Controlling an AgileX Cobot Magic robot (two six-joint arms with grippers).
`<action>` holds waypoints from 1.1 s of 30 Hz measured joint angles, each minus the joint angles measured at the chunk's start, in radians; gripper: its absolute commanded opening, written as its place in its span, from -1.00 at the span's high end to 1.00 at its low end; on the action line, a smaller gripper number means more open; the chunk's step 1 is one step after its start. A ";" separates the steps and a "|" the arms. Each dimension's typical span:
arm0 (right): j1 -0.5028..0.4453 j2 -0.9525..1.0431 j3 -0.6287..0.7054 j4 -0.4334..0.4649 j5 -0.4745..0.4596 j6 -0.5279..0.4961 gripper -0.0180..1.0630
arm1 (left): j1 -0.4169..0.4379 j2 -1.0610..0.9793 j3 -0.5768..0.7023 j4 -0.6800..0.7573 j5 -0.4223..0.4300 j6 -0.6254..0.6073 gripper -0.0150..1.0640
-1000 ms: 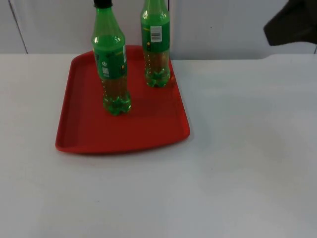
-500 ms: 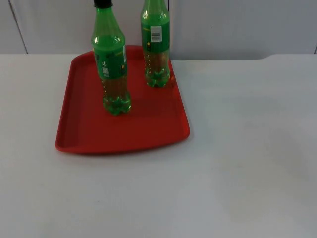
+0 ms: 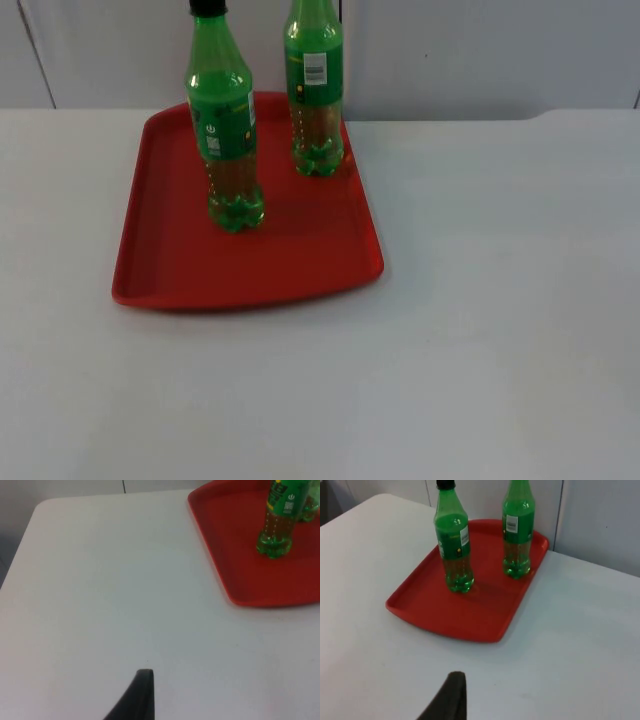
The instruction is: Place the bottle upright on the tray.
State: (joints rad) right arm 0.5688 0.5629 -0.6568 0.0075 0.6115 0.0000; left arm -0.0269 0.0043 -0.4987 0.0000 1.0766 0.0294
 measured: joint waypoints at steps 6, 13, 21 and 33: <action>0.000 -0.137 0.033 0.000 0.104 0.000 -0.98 | 0.000 0.000 0.000 0.000 0.000 0.000 -0.97; 0.000 -0.281 0.063 -0.008 0.214 0.000 -0.98 | 0.000 0.000 0.000 0.000 0.000 0.000 -0.97; 0.000 -0.467 0.102 0.000 0.325 0.000 -0.98 | 0.000 0.000 0.000 0.000 0.000 0.000 -0.97; 0.000 -0.559 0.117 -0.008 0.436 -0.051 -0.98 | 0.000 0.000 0.000 0.000 0.000 0.000 -0.97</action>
State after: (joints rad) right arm 0.5688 0.0043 -0.5396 0.0000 1.0480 -0.0512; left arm -0.0269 0.0043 -0.4987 0.0000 1.0766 0.0294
